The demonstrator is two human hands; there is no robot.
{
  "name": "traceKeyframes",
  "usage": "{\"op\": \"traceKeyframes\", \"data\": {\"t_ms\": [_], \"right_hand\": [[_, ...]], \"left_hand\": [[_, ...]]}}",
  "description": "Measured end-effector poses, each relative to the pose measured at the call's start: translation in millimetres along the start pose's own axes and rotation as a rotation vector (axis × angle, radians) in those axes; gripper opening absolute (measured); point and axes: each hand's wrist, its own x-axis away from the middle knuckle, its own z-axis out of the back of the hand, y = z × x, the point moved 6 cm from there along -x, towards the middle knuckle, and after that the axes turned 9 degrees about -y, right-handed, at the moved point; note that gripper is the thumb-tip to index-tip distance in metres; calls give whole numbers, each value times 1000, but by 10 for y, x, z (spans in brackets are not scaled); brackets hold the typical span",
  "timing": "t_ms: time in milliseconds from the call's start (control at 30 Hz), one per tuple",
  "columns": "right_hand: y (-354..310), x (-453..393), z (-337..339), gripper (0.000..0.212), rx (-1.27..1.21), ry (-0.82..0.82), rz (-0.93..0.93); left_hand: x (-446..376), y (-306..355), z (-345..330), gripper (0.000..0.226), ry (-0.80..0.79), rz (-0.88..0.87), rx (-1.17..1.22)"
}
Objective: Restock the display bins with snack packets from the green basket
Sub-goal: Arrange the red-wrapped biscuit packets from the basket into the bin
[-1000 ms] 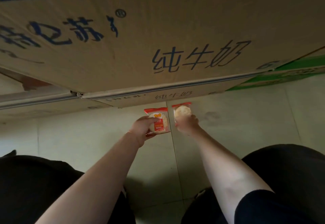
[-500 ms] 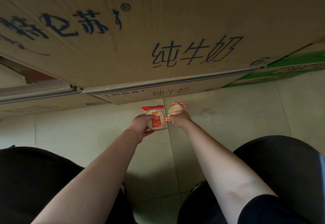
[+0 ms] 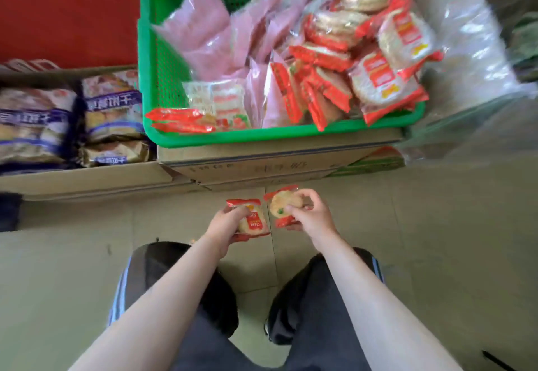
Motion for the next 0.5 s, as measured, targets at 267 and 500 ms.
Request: {"op": "traceKeyframes", "data": {"t_ms": [267,500], "right_hand": [[-1545,1744,-78,24,-173,-445,71],[-2544,2262,-548,26,227,-277,290]], "left_hand": [[1862,1062,-105,18,75,-234,-35],[2556,1610,346,21,-43,-354,57]]}}
